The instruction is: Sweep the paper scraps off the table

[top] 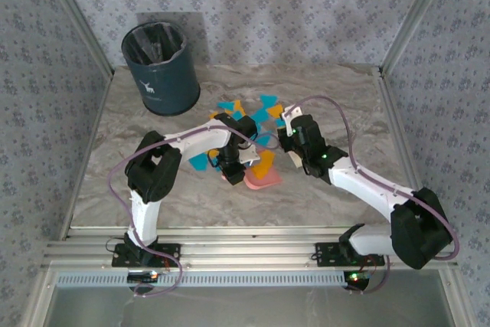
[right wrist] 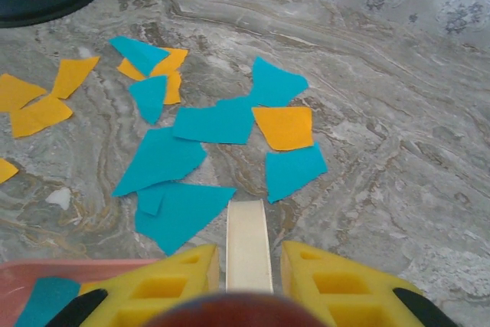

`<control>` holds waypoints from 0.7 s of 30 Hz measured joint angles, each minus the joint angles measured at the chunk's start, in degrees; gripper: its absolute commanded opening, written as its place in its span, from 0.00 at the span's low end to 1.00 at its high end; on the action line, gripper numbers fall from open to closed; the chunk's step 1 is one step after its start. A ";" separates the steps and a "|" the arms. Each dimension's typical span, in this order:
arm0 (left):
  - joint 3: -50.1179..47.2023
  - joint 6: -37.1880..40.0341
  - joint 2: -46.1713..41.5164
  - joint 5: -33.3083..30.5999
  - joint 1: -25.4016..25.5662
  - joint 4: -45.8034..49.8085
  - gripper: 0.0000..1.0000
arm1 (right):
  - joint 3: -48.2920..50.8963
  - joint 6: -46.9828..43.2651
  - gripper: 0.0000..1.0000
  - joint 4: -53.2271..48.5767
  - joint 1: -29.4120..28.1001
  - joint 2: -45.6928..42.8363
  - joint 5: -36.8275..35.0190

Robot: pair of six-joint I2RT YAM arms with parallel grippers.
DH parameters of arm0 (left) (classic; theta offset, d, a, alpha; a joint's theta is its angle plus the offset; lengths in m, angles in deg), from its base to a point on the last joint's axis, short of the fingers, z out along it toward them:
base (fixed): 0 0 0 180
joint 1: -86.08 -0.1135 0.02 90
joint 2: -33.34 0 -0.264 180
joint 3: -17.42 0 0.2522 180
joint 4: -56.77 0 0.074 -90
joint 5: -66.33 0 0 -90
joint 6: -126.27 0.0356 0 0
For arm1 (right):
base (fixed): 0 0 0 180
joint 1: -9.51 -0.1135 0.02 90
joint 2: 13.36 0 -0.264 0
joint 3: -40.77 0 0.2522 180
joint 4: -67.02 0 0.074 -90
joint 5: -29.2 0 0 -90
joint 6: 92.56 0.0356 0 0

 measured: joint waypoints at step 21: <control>-0.48 -0.07 -1.07 -1.07 -0.28 -0.07 0.00 | -1.46 -3.58 0.00 -6.19 -2.38 -1.46 10.60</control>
